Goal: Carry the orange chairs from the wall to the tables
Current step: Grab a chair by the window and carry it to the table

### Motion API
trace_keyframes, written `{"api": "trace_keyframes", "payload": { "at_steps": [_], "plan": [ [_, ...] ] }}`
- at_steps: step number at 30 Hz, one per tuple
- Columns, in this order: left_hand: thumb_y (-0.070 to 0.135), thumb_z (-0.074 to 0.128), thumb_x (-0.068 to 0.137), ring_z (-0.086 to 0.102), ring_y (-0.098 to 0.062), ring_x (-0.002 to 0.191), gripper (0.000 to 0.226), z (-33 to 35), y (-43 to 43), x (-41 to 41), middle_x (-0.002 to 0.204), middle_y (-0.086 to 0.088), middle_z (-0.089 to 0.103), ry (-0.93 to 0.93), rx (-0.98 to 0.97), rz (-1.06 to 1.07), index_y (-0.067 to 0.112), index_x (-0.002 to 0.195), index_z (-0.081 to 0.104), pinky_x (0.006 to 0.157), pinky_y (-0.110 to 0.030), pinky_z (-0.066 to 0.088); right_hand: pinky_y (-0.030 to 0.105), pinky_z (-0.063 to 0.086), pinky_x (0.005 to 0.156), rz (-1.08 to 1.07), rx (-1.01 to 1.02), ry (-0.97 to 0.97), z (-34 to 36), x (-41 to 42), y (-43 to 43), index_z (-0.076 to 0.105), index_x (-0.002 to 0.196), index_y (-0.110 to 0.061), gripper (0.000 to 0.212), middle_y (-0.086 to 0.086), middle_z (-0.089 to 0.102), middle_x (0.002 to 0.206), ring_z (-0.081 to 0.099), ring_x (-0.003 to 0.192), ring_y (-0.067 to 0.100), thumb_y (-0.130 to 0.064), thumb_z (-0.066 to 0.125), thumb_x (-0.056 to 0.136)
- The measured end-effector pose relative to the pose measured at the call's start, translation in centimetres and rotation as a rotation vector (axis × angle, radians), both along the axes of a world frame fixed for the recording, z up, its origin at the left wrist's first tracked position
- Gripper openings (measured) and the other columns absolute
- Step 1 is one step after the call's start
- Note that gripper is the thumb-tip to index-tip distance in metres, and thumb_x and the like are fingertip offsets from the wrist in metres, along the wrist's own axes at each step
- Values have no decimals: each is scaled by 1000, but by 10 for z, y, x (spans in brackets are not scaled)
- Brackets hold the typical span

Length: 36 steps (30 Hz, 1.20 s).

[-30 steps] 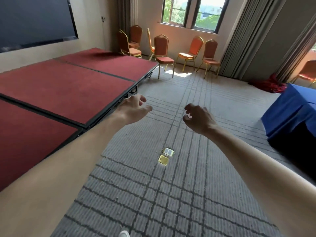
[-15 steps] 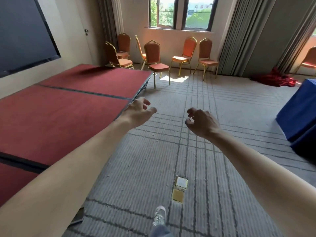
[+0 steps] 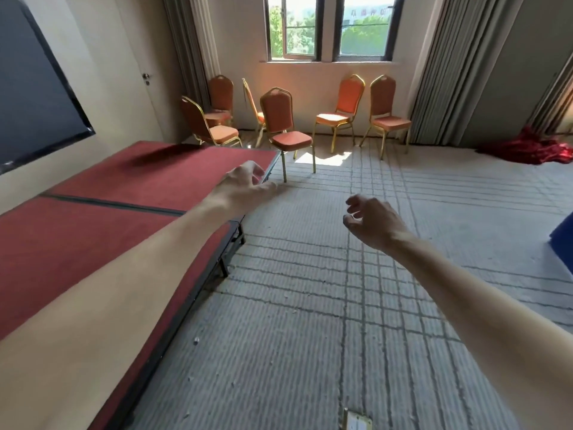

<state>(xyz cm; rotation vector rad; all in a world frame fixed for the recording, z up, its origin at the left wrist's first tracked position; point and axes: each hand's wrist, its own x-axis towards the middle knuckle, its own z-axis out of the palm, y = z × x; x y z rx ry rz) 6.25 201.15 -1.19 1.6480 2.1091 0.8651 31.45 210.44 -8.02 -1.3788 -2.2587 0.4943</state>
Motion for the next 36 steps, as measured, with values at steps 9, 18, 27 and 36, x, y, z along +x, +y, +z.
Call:
{"api": "trace_keyframes", "payload": {
  "at_steps": [9, 18, 27, 36],
  "plan": [
    [44, 58, 95, 55, -16, 108, 49, -43, 239, -121, 125, 2, 59, -55, 34, -9, 21, 137, 48, 70, -25, 40, 42, 51, 94, 32, 38, -93, -13, -121, 227, 55, 133, -15, 43, -3, 67, 121, 62, 111, 19, -31, 58, 93],
    [45, 58, 95, 56, -15, 112, 45, -36, 490, -215, 126, 3, 59, -125, 66, -34, 22, 133, 52, 82, -32, 44, 43, 53, 92, -47, 40, -49, 7, -216, 465, 57, 131, -15, 40, -1, 68, 120, 63, 109, 18, -36, 56, 96],
    [49, 56, 93, 56, -19, 112, 43, -69, 755, -251, 123, 2, 60, -77, 25, -33, 23, 128, 55, 89, -37, 49, 31, 43, 75, -107, -43, 30, -23, -254, 713, 59, 128, -13, 49, 6, 67, 119, 62, 106, 21, -50, 40, 101],
    [52, 56, 93, 59, -19, 108, 46, -56, 1041, -262, 125, -1, 62, -53, -12, -31, 23, 128, 55, 75, -32, 48, 43, 55, 85, -88, -51, -19, -9, -260, 997, 57, 128, -16, 48, 6, 68, 118, 64, 105, 21, -52, 42, 99]
  ]
}}
